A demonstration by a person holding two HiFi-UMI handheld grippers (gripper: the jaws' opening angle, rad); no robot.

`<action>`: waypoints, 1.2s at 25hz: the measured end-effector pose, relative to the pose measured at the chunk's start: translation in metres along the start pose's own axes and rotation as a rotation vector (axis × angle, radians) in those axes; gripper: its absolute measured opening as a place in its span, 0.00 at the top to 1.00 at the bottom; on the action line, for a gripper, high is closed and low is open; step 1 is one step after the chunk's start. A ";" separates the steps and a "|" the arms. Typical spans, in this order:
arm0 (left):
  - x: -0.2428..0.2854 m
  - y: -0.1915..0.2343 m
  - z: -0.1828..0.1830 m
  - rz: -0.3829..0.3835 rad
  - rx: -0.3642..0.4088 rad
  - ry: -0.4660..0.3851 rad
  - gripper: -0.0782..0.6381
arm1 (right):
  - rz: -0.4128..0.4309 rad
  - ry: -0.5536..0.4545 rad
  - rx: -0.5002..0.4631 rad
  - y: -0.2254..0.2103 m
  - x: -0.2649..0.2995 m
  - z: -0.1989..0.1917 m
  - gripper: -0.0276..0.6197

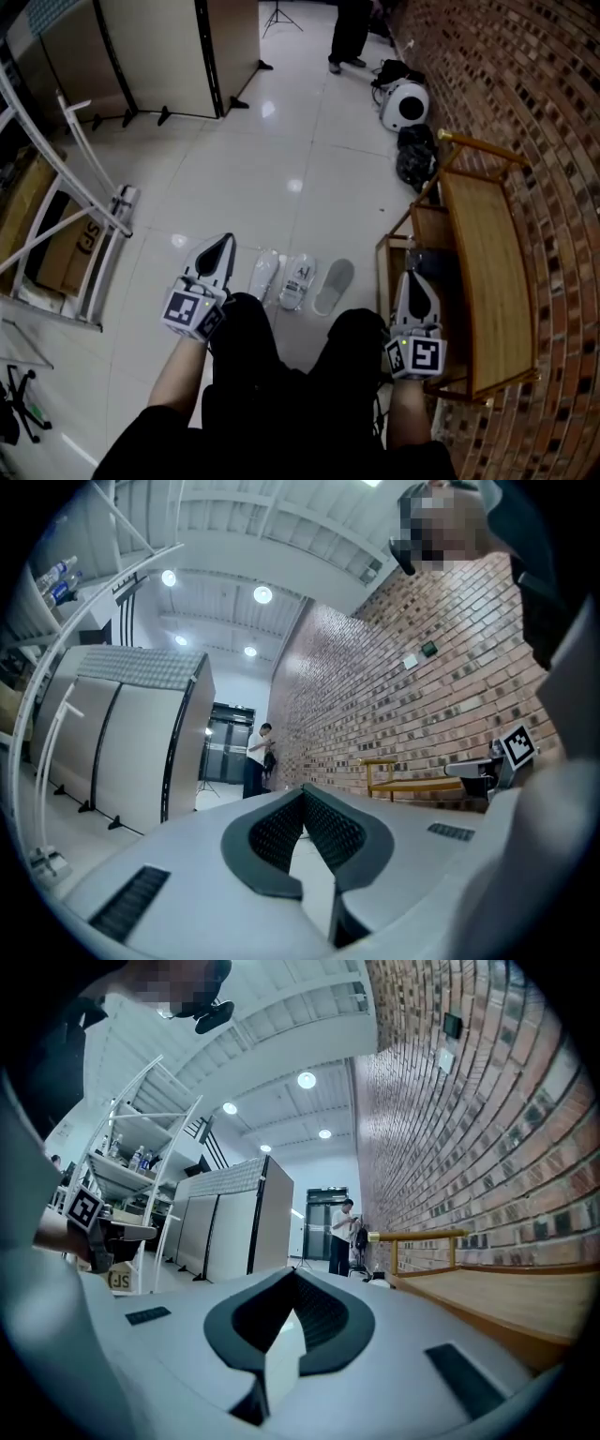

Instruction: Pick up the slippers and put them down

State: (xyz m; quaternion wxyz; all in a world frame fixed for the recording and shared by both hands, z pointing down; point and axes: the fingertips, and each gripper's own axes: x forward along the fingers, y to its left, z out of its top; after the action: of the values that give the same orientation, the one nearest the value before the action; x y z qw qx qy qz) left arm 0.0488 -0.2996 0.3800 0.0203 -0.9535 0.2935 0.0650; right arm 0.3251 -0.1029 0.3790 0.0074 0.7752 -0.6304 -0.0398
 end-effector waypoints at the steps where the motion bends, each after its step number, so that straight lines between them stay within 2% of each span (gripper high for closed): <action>1: 0.006 -0.003 -0.003 -0.012 -0.008 0.004 0.89 | -0.011 0.004 -0.001 -0.003 -0.002 -0.001 0.95; 8: 0.055 -0.051 -0.014 -0.174 -0.058 0.022 0.89 | -0.144 0.013 -0.008 -0.036 -0.047 0.009 0.95; 14: 0.096 -0.134 -0.007 -0.372 -0.056 0.010 0.89 | -0.258 0.007 -0.022 -0.068 -0.101 0.020 0.95; 20: 0.121 -0.208 0.001 -0.526 -0.063 0.001 0.89 | -0.320 -0.018 -0.035 -0.087 -0.137 0.031 0.95; 22: 0.123 -0.225 0.003 -0.559 -0.058 0.010 0.89 | -0.338 -0.030 -0.036 -0.093 -0.147 0.035 0.95; 26: 0.126 -0.247 0.000 -0.580 -0.062 0.071 0.89 | -0.364 -0.042 -0.028 -0.103 -0.162 0.036 0.95; 30: 0.131 -0.261 -0.011 -0.612 -0.072 0.095 0.89 | -0.372 -0.031 -0.025 -0.106 -0.168 0.032 0.95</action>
State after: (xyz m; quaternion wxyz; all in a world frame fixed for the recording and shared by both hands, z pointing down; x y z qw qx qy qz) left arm 0.3042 -0.1579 0.3734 -0.0084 -0.9997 -0.0091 0.0214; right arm 0.3928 0.0849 0.3496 -0.0002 0.8776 -0.4756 -0.0601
